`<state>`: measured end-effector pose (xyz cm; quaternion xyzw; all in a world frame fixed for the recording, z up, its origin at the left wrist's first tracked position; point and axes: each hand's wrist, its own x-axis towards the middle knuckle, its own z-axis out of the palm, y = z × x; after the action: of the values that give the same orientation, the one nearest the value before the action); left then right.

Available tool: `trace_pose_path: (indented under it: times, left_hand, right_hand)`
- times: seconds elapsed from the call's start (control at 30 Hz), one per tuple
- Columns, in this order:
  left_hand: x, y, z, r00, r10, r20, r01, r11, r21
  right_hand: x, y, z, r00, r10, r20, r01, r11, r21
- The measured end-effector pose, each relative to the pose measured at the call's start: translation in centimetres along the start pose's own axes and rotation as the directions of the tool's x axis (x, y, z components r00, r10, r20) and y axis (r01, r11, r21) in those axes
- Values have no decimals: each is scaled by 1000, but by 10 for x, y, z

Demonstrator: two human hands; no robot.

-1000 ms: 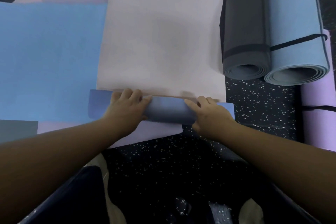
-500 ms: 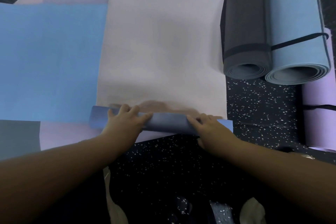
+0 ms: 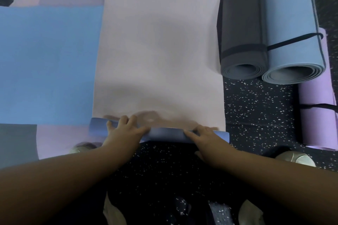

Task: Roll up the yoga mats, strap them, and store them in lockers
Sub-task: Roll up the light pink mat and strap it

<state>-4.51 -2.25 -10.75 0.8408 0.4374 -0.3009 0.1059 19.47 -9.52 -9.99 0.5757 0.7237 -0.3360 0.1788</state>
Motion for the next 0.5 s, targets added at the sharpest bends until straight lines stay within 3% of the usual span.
trace_pose_path:
  times: [0.27, 0.5]
  left_hand:
    - [12, -1, -5, 1000, 13, -19, -13, 999, -51]
    - [16, -9, -7, 998, 14, -62, -20, 994, -104]
  right_hand:
    - [5, 1, 1, 1000, 29, -8, -30, 999, -23]
    - [12, 0, -10, 987, 120, -102, -126, 991, -53]
